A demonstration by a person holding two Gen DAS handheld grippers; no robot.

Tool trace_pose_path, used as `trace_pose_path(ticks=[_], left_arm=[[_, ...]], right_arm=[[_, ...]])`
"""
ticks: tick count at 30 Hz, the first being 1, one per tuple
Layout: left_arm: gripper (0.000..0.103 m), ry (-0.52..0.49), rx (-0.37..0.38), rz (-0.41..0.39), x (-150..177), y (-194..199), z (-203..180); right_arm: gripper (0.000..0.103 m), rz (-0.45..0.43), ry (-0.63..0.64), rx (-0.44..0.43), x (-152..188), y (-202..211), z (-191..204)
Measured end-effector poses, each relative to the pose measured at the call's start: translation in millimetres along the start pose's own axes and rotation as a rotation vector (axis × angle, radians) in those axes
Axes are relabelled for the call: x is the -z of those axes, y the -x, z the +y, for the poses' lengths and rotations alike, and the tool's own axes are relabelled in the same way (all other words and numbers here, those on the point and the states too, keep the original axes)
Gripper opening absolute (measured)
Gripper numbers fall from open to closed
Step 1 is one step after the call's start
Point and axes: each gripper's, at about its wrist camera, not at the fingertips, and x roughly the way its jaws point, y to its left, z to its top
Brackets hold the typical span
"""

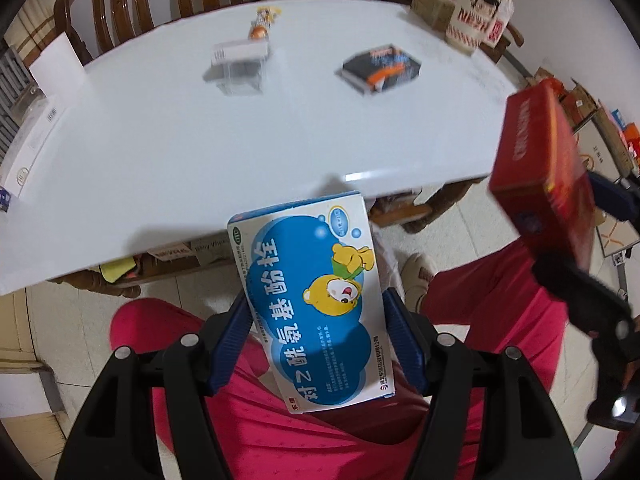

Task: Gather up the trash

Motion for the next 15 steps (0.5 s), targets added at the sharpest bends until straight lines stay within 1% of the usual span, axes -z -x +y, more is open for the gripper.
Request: trace_pose_path(ticks=[3,7,11,15], left_arm=[[0.064,-0.006,-0.022,0.018,9,-17,0],[0.064,-0.003,-0.010,0.048,19,-40,0],[0.064,-0.005,-0.009,0.075,27,-62,-2],[0.064,0.016,-0.003,0.113,36,-87,1]], right_arm=[[0.060,0.012,-0.010,0.008,12,-10,3],[0.060,0.046,-0.044,-0.009,30,-28,4],[0.060,0.073,-0.083,0.001,51,-48,4],[0.060,0.099,-0.120,0.007,66,-67,5]])
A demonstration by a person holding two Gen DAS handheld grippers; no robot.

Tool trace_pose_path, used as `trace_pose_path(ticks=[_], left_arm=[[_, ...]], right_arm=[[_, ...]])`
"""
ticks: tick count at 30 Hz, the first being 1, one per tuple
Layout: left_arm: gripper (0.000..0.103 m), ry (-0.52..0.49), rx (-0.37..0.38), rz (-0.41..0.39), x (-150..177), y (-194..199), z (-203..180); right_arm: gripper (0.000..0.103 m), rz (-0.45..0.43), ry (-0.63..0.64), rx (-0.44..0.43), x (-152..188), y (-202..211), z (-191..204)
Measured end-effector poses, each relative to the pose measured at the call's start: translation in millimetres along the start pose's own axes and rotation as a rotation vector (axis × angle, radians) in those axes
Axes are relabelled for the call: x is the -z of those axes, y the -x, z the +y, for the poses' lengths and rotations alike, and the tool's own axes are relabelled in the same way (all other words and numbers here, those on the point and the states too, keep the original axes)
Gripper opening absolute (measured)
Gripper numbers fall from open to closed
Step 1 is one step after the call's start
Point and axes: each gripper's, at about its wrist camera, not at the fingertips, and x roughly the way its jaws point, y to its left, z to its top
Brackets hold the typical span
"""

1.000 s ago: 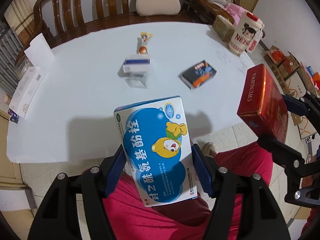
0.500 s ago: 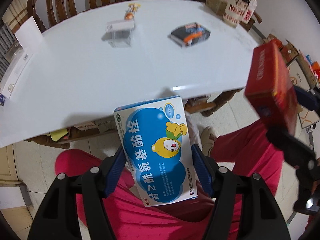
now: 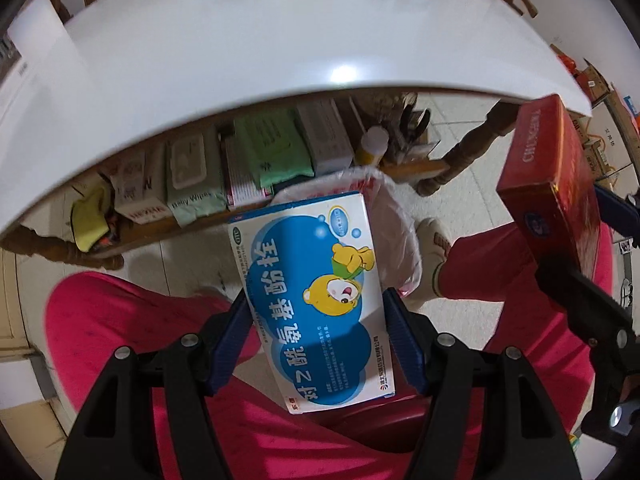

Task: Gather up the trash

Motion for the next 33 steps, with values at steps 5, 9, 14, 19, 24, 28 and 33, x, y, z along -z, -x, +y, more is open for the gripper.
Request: trace_pose_path(ticks=[5,9,14,19,24,28,33], left_arm=[[0.064,0.031,0.010,0.045,4,-33,2],[0.064,0.055,0.032,0.080,3,-59,3],[0.064,0.097,0.040,0.119,-1,-86,6],[0.064,0.145,0.030,0.149,-10,-112,15],[0.064,0.226,0.068,0.205,-19,-145,27],[0.064,0.253,0.083,0.246,-23,-169,30],[0.064,0.280,0.075,0.317,-22,-199,35]], right_arm=[[0.060,0.047,-0.049,-0.012,18,-29,-3],[0.060,0.091,-0.067,0.003,32,-54,-3],[0.060,0.147,-0.116,0.007,42,-85,-15],[0.060,0.196,-0.173,0.025,50,-115,-30],[0.060,0.249,-0.237,0.031,50,-150,-44],[0.060,0.288,-0.262,0.030,51,-178,-47],[0.060,0.344,-0.291,0.030,59,-210,-52]])
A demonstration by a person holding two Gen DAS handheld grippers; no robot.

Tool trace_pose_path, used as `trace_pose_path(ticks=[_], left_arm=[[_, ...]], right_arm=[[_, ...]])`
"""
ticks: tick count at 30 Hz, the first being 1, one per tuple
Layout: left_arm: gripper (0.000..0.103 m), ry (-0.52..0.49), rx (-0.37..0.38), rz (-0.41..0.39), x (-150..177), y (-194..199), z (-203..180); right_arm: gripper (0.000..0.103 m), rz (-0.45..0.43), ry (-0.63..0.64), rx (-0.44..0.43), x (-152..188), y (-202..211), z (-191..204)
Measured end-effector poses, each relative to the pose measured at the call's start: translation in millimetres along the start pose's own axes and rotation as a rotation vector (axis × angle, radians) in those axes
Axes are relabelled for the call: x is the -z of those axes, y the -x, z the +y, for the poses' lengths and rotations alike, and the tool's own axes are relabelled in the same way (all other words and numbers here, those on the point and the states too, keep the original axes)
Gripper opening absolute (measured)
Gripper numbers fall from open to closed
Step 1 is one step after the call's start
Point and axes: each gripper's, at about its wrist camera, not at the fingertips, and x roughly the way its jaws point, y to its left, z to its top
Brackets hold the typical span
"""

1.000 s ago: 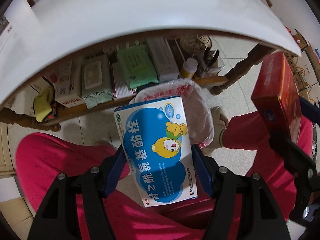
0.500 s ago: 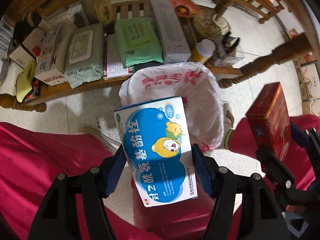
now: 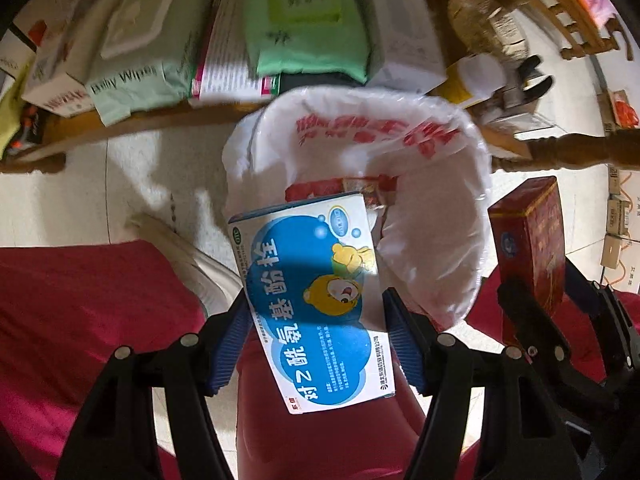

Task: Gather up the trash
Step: 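Open left tool over the white bag while right tool releases the red box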

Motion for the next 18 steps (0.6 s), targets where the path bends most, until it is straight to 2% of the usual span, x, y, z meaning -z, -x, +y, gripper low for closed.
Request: trace_pose_path(ticks=[7,14,16,17,18], left_arm=[[0.064,0.016,-0.017,0.051,-16,-31,-3],[0.064,0.080,0.004,0.099,-20,-45,10],[0.066,0.099,0.029,0.114,-22,-47,13],[0.072,0.109,0.057,0.129,-23,-48,13],[0.074,0.112,0.065,0.135,-23,-48,14]], right_arm=[[0.061,0.067,-0.016,-0.007,-2,-28,-5],[0.061,0.108,-0.055,-0.063,-4,-50,-10],[0.061,0.112,-0.065,-0.079,-4,-51,-11],[0.062,0.116,-0.067,-0.090,-4,-52,-12],[0.066,0.122,-0.071,-0.096,-4,-53,-12]])
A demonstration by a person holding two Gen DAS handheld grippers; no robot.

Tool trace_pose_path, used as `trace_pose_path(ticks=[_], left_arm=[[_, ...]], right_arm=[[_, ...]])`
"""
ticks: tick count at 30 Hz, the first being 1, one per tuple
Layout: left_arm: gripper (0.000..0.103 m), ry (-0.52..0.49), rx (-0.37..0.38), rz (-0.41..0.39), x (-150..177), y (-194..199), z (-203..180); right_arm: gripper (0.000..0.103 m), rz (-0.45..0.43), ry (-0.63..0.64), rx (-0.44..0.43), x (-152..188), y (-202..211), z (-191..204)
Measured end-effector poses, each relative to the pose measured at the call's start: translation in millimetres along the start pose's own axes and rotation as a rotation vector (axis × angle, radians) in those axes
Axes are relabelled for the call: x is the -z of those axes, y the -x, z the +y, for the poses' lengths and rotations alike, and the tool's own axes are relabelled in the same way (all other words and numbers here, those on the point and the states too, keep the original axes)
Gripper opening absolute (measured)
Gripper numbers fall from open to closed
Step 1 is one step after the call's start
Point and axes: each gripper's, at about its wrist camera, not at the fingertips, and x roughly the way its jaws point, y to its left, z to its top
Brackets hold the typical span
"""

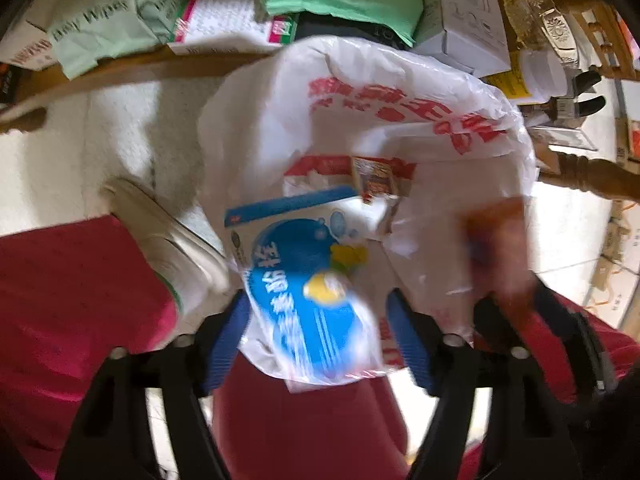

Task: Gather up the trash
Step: 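Open left tool over the white bag while right tool releases the red box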

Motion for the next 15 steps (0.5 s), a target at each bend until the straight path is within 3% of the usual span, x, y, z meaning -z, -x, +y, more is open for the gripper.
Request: trace_pose_path(ticks=[2,15], left_arm=[[0.078,0.001,-0.026,-0.011,-0.8,2.2,0.2],[0.083,0.013,-0.030,-0.031,-3.3,6.4,2.7]], right_arm=[[0.075,0.001,-0.002,0.018,-0.1,-1.7,-0.2],[0.075,-0.004,0.011,0.020,-0.1,-3.7,2.8]])
